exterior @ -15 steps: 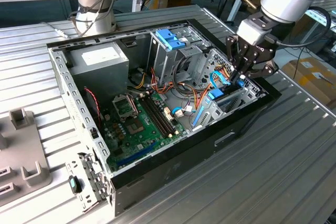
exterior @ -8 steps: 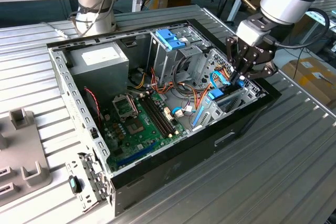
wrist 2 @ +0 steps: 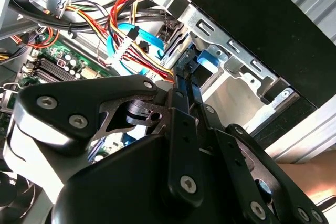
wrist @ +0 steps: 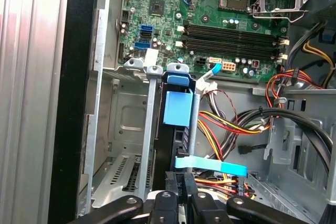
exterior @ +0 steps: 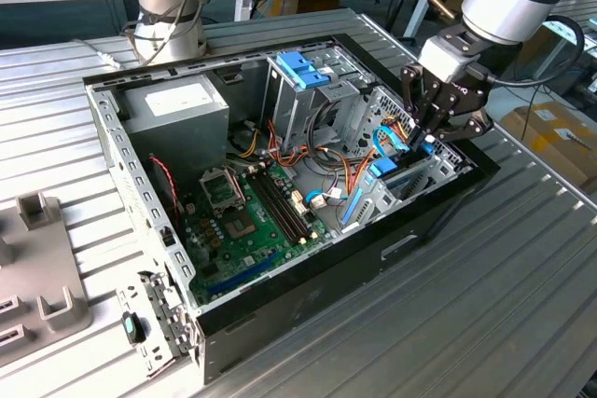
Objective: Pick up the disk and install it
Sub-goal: 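Insert the second disk wire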
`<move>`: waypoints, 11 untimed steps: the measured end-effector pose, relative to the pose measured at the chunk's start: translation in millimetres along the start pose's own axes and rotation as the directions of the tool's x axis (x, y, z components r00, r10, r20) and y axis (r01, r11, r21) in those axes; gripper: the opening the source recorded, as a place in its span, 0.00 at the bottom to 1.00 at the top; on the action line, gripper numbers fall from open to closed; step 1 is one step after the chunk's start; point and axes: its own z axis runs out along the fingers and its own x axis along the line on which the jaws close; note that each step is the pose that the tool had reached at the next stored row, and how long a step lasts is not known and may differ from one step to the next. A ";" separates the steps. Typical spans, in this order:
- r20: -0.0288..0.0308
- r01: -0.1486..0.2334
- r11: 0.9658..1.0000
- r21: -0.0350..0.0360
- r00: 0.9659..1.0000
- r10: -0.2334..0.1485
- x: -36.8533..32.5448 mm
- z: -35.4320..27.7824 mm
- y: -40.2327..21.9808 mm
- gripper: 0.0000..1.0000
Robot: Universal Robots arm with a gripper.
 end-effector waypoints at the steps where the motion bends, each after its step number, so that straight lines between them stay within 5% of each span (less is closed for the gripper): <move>1: 0.000 0.000 1.000 0.000 1.000 0.000 0.0 -0.4 0.0 0.16; 6: 0.000 -0.015 1.000 0.000 1.000 0.015 0.0 -2.0 0.0 0.16; 11: -0.002 -0.103 0.995 0.003 0.995 0.103 0.1 -1.4 0.0 0.16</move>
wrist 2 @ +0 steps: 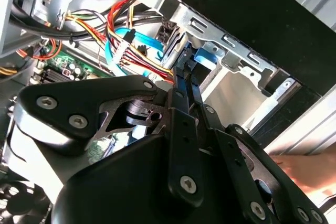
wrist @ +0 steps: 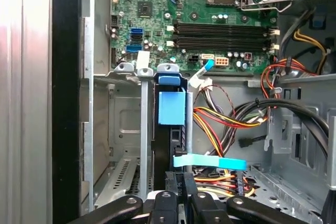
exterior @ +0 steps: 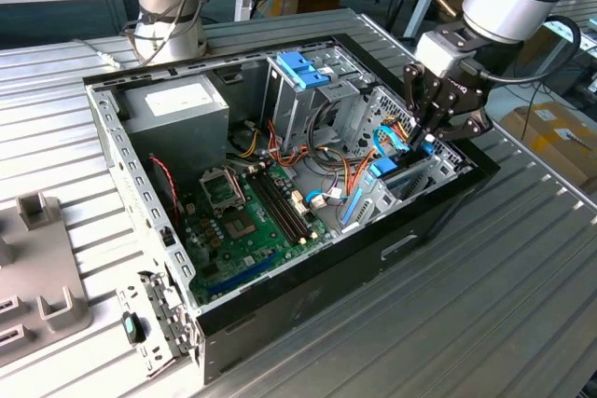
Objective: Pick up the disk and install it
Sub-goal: 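Insert the second disk wire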
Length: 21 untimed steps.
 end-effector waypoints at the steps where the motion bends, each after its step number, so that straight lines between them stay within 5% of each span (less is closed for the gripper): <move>1: 0.000 -0.003 1.000 0.000 1.000 0.003 0.0 0.0 0.0 0.16; 21: 0.000 -0.014 1.000 0.000 1.000 0.014 0.1 5.6 1.0 0.16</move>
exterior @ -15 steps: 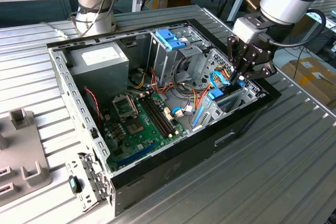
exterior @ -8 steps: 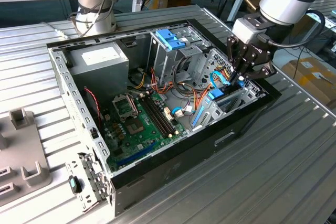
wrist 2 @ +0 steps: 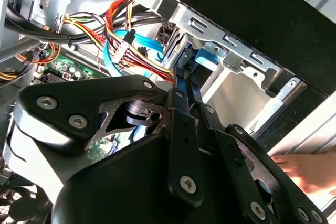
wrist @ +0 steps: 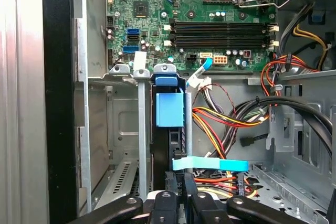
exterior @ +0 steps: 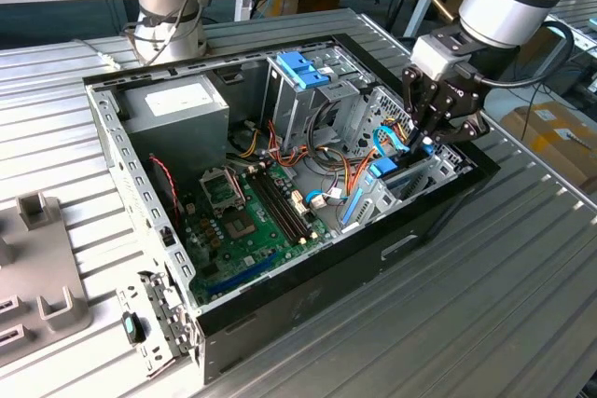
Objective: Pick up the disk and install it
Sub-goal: 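Insert the second disk wire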
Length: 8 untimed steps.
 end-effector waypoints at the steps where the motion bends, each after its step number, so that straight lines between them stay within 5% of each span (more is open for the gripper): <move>1: 0.000 0.000 1.000 0.000 1.000 0.000 0.1 0.9 0.0 0.16; 8: 0.000 0.000 1.000 0.000 1.000 0.000 0.1 3.1 0.1 0.16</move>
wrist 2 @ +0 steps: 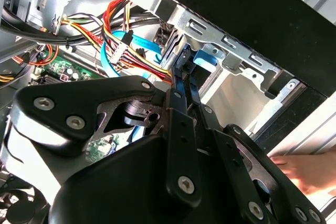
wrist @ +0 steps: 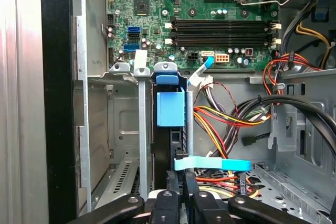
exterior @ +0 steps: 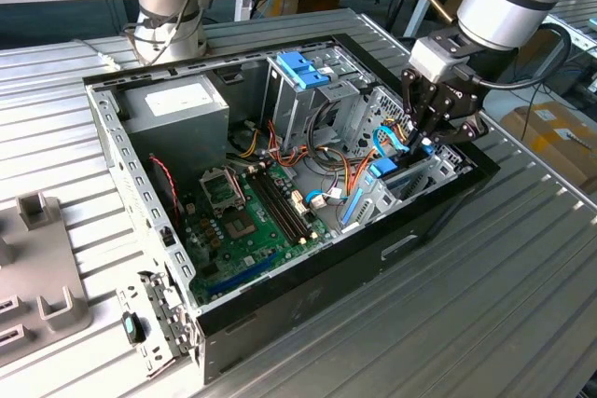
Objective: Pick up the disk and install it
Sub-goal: 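Insert the second disk wire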
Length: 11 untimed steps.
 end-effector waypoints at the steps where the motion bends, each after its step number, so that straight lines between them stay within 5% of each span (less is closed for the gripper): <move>1: 0.000 0.000 1.000 0.000 1.000 0.000 0.0 0.0 0.0 0.16; 6: 0.002 0.000 1.000 0.000 1.000 0.000 0.0 0.9 0.0 0.18; 11: 0.000 0.000 1.000 0.000 1.000 0.000 0.0 0.0 0.0 0.36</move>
